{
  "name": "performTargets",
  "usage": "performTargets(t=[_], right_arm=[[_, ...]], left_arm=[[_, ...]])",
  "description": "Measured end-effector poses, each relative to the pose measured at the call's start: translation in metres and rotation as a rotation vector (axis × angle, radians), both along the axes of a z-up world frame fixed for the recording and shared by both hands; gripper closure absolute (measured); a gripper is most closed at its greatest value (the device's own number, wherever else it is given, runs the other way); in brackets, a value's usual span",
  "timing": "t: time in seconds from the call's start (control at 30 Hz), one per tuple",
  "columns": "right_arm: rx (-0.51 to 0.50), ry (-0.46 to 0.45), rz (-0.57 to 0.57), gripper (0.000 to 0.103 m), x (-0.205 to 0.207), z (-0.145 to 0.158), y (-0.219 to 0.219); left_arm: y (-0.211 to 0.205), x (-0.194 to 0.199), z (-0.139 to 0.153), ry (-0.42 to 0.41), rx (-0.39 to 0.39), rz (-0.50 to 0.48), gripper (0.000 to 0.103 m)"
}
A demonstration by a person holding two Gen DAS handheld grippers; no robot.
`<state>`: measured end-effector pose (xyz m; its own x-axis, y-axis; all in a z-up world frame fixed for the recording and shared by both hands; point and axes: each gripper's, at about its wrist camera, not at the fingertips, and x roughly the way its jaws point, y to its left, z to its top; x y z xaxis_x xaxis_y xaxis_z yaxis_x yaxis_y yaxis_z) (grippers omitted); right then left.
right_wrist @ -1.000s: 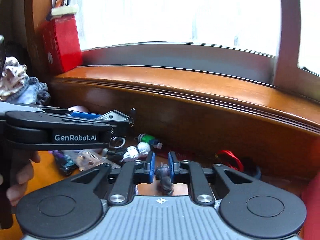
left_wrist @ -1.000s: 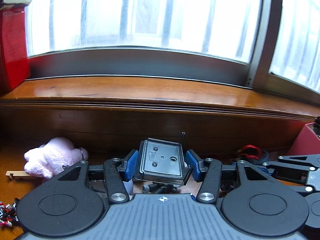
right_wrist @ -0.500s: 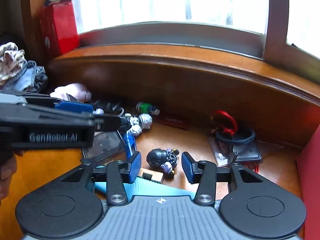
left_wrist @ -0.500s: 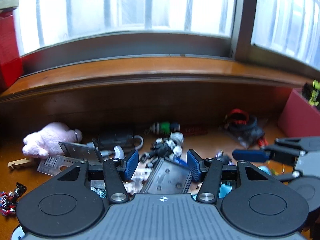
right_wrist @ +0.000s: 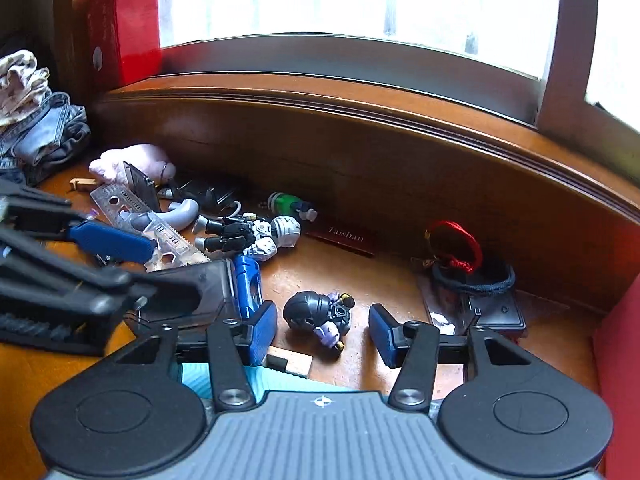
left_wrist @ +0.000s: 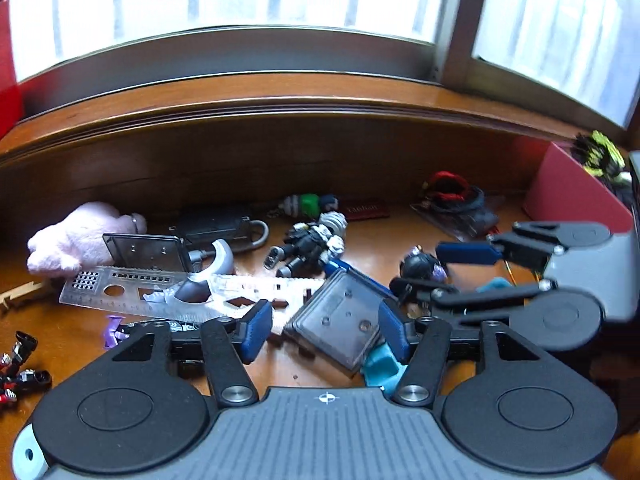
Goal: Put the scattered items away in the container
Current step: 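Lift the black phone case with the left gripper while the right gripper approaches the black figurine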
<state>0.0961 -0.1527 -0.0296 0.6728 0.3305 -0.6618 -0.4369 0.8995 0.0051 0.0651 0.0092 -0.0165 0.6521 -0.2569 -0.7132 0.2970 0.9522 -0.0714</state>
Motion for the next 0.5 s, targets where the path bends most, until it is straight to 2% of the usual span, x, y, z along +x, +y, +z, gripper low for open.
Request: performTargets(t=[0.17, 0.27, 0.4, 0.5], right_arm=[[-0.003, -0.001, -0.046, 0.048, -0.004, 0.001, -0.017], [0.003, 0.013, -0.083, 0.047, -0.005, 0.001, -0.029], [0.014, 0.031, -0.114, 0.046, -0.012, 0.002, -0.040], [0.028, 0.013, -0.075, 0.046, -0.028, 0.006, -0.040]], left_arm=[[-0.014, 0.000, 0.000, -0.021, 0.035, -0.078, 0.036], [-0.028, 0.005, -0.007, -0.016, 0.093, -0.124, 0.036], [-0.034, 0.010, -0.010, -0.020, 0.135, -0.134, 0.034], [-0.033, 0.010, -0.010, -0.018, 0.139, -0.132, 0.034]])
